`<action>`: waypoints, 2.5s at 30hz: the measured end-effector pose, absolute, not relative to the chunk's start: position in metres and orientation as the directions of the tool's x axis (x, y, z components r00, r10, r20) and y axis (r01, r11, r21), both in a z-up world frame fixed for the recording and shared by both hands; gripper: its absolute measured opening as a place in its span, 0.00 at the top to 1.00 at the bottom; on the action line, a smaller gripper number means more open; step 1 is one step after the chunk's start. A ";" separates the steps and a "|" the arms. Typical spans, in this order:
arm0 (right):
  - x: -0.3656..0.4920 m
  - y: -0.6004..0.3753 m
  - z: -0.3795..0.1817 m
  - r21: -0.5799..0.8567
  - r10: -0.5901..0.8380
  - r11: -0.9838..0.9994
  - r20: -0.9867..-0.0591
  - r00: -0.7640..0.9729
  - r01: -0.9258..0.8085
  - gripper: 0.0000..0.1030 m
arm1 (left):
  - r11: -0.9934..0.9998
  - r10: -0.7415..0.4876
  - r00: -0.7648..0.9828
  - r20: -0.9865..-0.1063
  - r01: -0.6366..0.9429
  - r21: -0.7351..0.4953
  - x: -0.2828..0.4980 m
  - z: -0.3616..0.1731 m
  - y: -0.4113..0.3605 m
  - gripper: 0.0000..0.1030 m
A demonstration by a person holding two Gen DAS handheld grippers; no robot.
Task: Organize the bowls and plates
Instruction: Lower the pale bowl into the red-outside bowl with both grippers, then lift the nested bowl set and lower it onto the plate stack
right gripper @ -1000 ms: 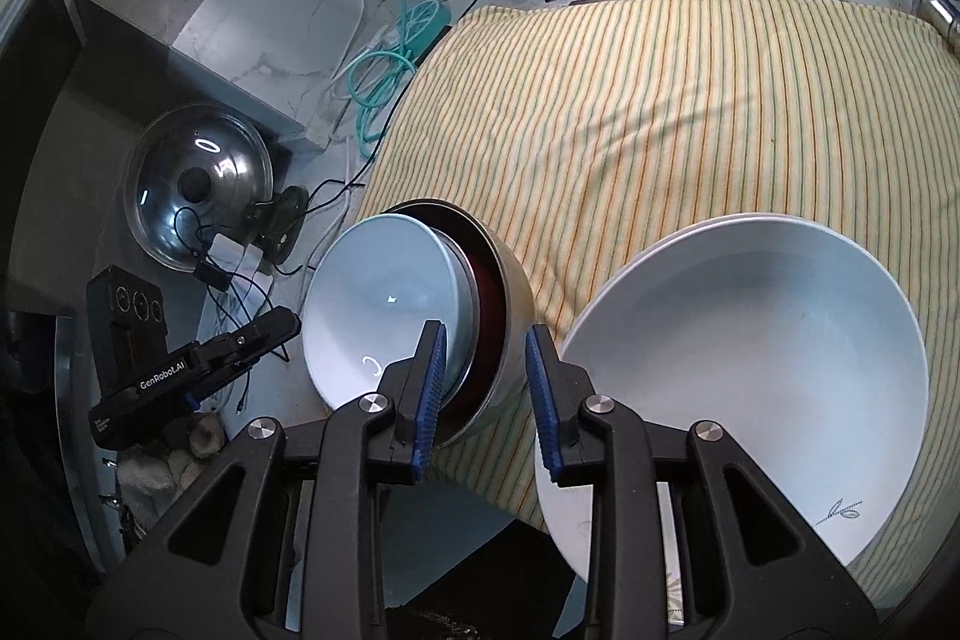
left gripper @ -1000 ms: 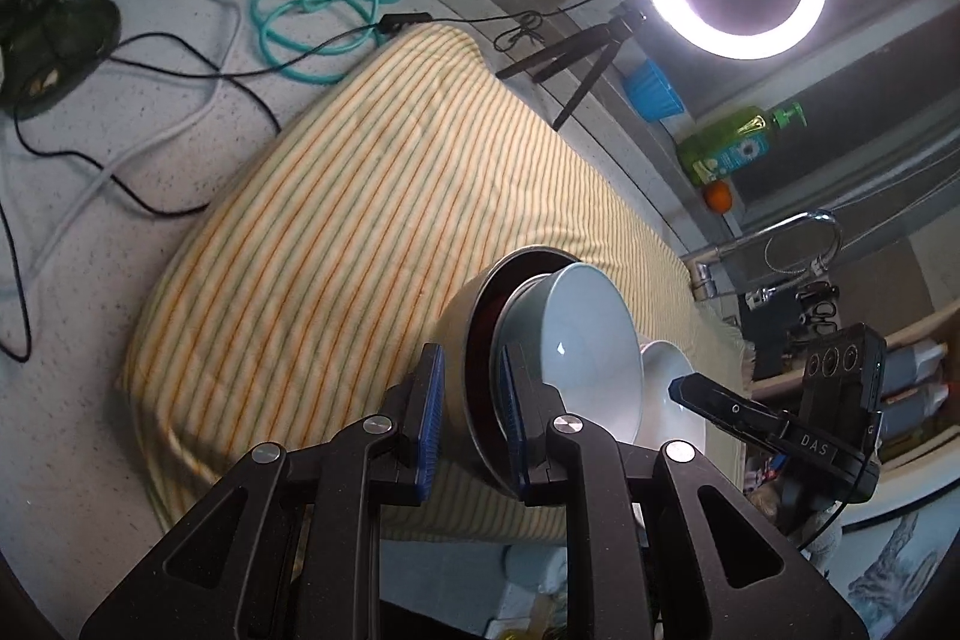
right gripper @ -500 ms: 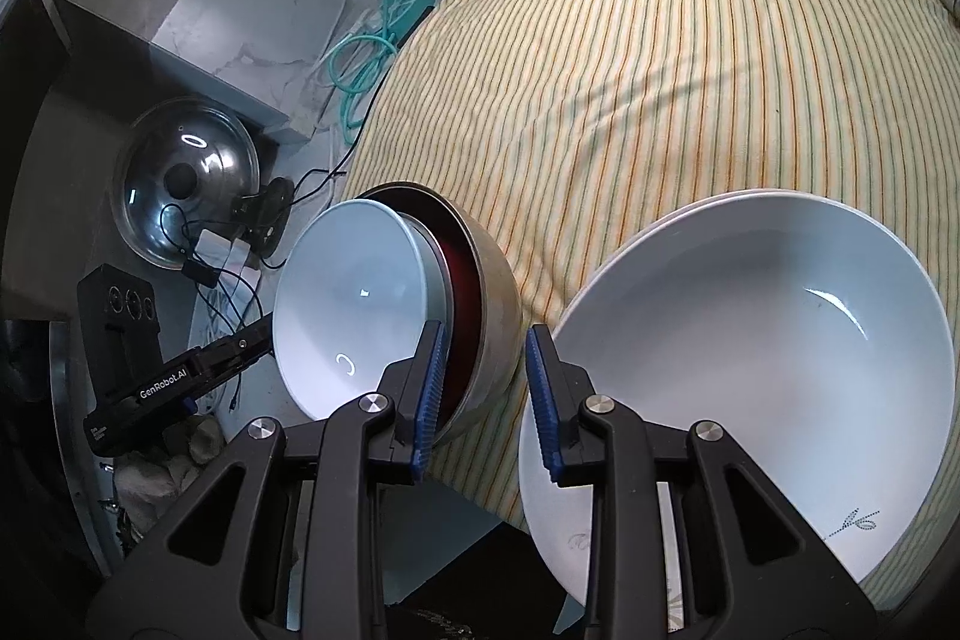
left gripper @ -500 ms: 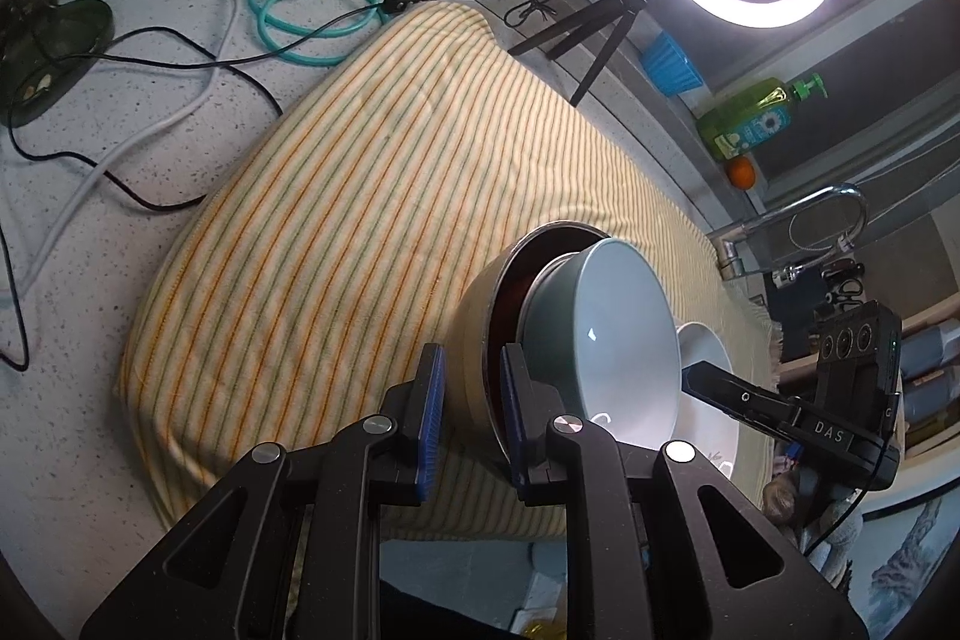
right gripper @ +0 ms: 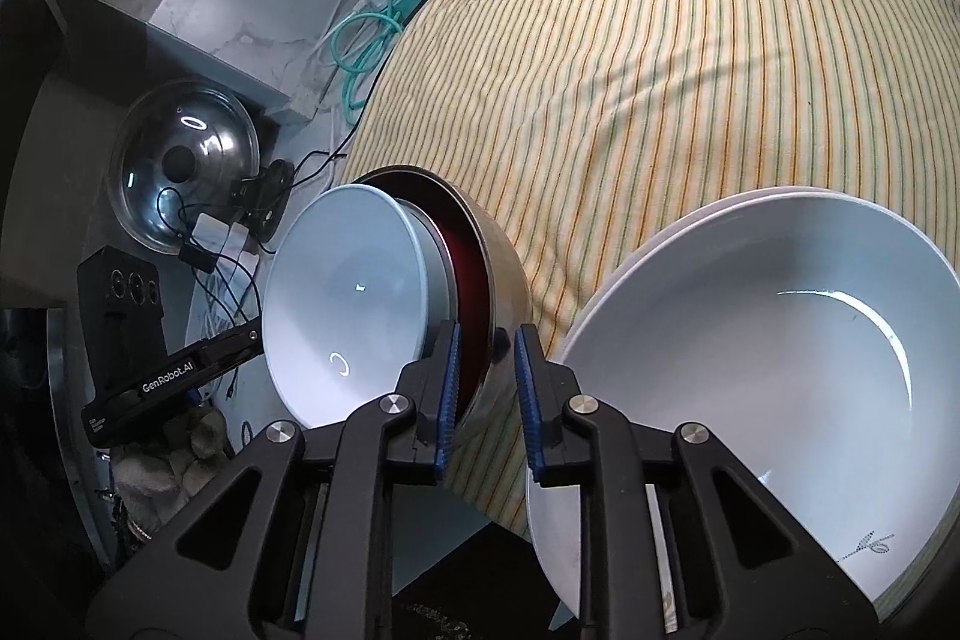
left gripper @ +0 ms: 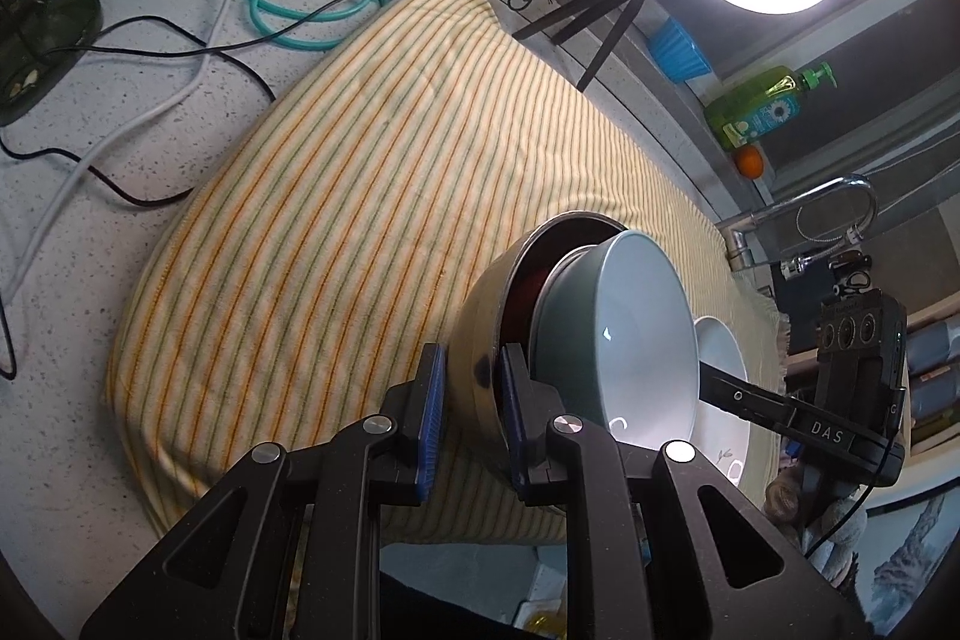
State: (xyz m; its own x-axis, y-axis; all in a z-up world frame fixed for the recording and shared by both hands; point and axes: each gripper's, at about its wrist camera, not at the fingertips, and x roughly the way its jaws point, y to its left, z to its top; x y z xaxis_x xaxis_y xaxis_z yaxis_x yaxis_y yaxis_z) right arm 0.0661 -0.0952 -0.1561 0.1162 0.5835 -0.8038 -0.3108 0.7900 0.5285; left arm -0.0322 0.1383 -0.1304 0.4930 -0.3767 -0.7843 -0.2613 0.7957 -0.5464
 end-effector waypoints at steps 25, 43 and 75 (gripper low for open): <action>0.071 -0.099 -0.153 0.555 0.604 0.780 -0.789 0.115 -0.290 0.84 | 0.805 -0.379 0.490 -0.785 -0.244 -0.541 -0.027 -0.127 0.132 0.88; 0.072 -0.108 -0.148 0.546 0.600 0.787 -0.787 0.146 -0.289 0.84 | 0.827 -0.370 0.494 -0.787 -0.212 -0.521 -0.023 -0.119 0.120 0.88; 0.048 -0.219 -0.074 0.517 0.571 0.821 -0.737 0.361 -0.243 0.84 | 0.837 -0.476 0.517 -0.711 0.019 -0.547 0.010 -0.064 0.030 0.88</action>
State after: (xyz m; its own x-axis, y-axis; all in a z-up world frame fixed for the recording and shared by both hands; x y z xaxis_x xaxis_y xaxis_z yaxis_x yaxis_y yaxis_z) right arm 0.0485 -0.2193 -0.0739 0.3608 0.5715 -0.7370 -0.2427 0.8206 0.5174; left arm 0.0098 0.0304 -0.0637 0.5173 -0.4763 -0.7110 0.0192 0.8370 -0.5468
